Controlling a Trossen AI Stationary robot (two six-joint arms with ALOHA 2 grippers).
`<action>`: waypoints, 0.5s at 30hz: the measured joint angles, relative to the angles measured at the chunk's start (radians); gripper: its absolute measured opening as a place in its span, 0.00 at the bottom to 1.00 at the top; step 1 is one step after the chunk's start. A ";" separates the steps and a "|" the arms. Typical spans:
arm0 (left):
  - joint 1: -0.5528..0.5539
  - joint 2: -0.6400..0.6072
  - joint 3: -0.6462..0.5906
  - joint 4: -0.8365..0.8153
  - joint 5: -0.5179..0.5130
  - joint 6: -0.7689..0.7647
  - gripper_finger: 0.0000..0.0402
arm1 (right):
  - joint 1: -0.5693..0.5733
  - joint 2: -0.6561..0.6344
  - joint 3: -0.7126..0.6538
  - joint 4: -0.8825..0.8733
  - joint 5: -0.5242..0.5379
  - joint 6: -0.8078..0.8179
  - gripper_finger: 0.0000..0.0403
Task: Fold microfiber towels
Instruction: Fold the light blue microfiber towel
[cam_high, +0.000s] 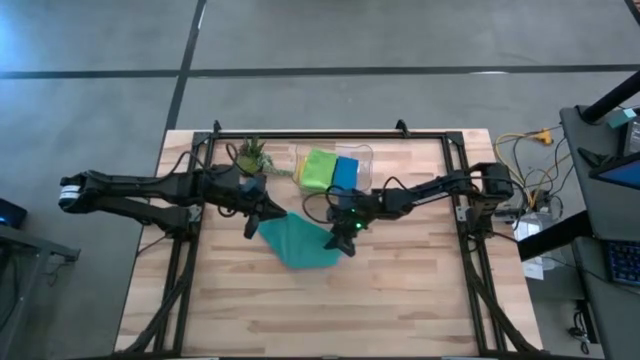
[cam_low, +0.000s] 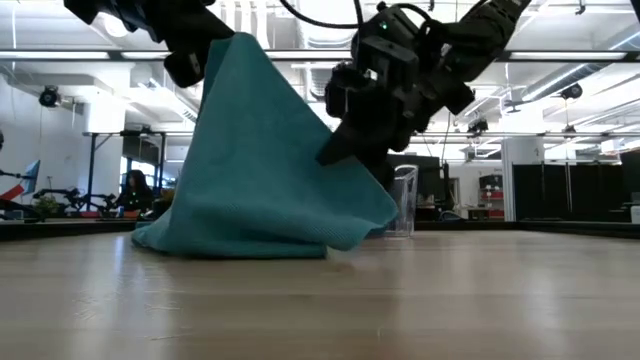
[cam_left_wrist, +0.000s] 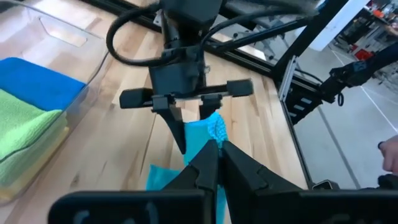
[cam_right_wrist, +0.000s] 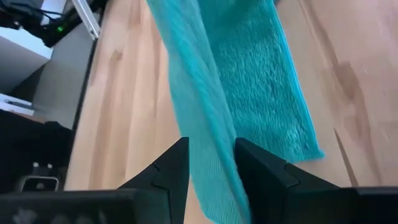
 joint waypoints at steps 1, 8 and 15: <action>0.000 -0.001 0.001 0.003 0.000 0.000 0.00 | 0.000 0.000 -0.009 0.001 0.000 0.000 0.31; 0.000 -0.007 0.003 -0.029 -0.003 -0.001 0.00 | 0.000 0.000 -0.066 -0.026 0.000 0.035 0.31; 0.000 -0.018 0.003 -0.047 -0.003 -0.003 0.00 | 0.002 0.000 -0.111 -0.033 0.000 0.061 0.29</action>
